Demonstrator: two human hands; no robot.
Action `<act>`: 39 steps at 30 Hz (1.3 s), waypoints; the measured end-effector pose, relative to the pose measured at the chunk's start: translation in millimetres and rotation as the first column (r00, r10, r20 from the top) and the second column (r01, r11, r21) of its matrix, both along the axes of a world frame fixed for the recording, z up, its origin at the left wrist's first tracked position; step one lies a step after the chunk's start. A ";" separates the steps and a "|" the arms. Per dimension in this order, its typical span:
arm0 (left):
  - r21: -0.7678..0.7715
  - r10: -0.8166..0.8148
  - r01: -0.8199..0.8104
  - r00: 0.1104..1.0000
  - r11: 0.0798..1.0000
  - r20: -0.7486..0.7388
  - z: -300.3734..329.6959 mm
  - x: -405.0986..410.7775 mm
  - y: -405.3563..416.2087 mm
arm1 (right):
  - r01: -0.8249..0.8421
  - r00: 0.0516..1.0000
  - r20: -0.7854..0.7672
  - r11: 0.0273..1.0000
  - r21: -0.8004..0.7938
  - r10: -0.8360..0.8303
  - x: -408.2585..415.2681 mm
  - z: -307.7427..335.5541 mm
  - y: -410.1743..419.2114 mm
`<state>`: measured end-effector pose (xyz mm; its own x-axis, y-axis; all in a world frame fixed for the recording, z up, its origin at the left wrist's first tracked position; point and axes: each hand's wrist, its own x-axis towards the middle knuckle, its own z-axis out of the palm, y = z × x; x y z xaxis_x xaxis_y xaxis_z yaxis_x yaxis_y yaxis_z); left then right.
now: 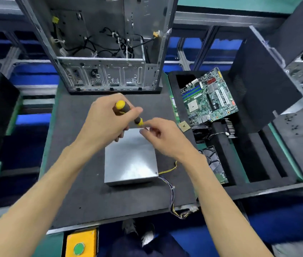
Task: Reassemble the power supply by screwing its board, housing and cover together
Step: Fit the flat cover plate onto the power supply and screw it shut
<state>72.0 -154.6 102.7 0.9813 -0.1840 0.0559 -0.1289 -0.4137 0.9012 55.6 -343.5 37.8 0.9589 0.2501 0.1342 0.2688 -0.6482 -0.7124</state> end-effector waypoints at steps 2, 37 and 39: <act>-0.106 -0.078 0.078 0.997 0.991 0.008 -10.3 6.7 -10.4 | -0.033 0.998 -0.050 0.999 -0.042 0.031 0.7 -4.9 2.0; 0.538 -0.208 0.126 0.973 0.834 0.096 -120.2 3.3 -16.8 | 0.250 0.958 -0.205 0.934 0.256 -0.200 10.0 -48.7 -20.1; 0.534 -0.208 0.128 0.974 0.836 0.094 -120.8 3.4 -16.1 | 0.239 0.961 -0.192 0.944 0.227 -0.197 11.0 -48.1 -19.6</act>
<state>75.5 -170.7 -18.1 0.9213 -0.3867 0.0406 -0.3490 -0.7767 0.5243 66.6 -363.0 -10.3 0.9999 0.0112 0.0009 0.0061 -0.4764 -0.8792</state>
